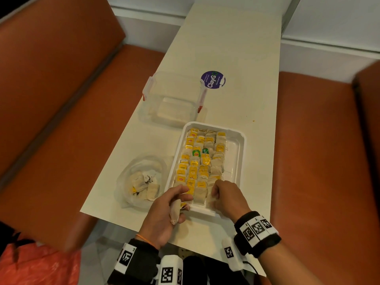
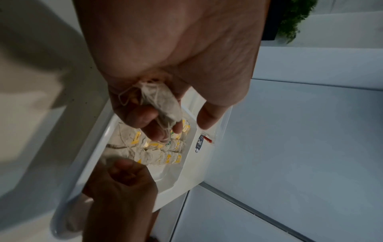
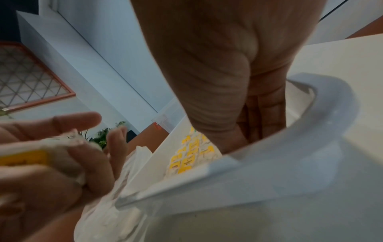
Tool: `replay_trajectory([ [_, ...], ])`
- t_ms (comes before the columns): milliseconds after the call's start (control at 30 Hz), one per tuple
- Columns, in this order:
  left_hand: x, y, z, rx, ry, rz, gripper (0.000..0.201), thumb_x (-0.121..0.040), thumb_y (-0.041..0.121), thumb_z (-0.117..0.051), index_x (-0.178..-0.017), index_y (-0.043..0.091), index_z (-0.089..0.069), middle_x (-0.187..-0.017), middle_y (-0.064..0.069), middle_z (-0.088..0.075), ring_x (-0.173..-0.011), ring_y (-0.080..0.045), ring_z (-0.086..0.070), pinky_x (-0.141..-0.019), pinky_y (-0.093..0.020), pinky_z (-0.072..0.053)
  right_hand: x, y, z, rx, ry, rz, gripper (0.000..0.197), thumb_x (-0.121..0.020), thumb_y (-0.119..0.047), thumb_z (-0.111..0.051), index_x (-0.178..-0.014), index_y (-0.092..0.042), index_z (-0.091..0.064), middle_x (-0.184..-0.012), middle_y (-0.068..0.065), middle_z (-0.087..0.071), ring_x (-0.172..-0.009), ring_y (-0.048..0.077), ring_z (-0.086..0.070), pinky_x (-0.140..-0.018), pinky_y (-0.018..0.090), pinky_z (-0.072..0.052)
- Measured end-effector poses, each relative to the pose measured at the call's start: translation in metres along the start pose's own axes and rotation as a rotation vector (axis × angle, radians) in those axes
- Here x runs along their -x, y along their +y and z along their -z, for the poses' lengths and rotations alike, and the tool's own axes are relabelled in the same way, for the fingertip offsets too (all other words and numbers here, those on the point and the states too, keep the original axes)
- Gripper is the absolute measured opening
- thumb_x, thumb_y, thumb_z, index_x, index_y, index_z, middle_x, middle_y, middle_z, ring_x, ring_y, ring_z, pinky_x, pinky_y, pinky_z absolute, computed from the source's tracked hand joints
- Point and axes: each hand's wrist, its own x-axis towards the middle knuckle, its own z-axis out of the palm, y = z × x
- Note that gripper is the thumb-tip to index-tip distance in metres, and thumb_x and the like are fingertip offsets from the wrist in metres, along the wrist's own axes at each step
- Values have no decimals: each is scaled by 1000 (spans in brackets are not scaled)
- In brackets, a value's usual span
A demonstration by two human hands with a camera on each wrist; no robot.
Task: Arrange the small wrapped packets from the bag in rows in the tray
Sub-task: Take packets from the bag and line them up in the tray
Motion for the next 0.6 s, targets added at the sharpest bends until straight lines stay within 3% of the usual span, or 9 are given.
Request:
replay_trajectory([
  [133,4,7,-5,130,-89,53,45,-86,27,-62,-122,1,-68,-97,-16,-68,-70,-23,-60,-45,-28,-35,2,-1,1,-10,12,15,28,-79,-2,-65,-86,-28,-59,-94,-3,-60,-86,19,-59,-62,25,-34],
  [300,6,14,-9,216,-135,88,41,-95,32,-55,-121,3,-66,-99,-18,-69,-74,-25,-62,-50,-31,-41,28,-20,35,-253,92,155,30,-75,-21,-88,-96,-30,-68,-89,-12,-61,-77,10,-58,-62,16,-39],
  [467,6,14,-12,247,-178,137,60,-99,52,-56,-132,3,-69,-113,-18,-65,-89,-28,-65,-71,-37,-50,69,-49,68,-233,81,527,55,-73,-44,-88,-122,-46,-63,-119,-20,-53,-106,1,-53,-83,13,-45],
  [533,7,12,-16,268,-224,165,65,-99,58,-55,-134,4,-69,-119,-19,-65,-97,-30,-65,-77,-39,-51,71,-55,67,-123,56,606,53,-78,-41,-85,-125,-48,-62,-126,-17,-52,-113,4,-47,-91,17,-43],
  [600,10,11,-22,255,-250,186,67,-102,61,-50,-133,6,-71,-114,-16,-70,-94,-27,-68,-79,-38,-53,69,-59,61,-55,34,607,39,-83,-38,-81,-119,-45,-68,-123,-15,-55,-112,9,-46,-92,26,-45],
])
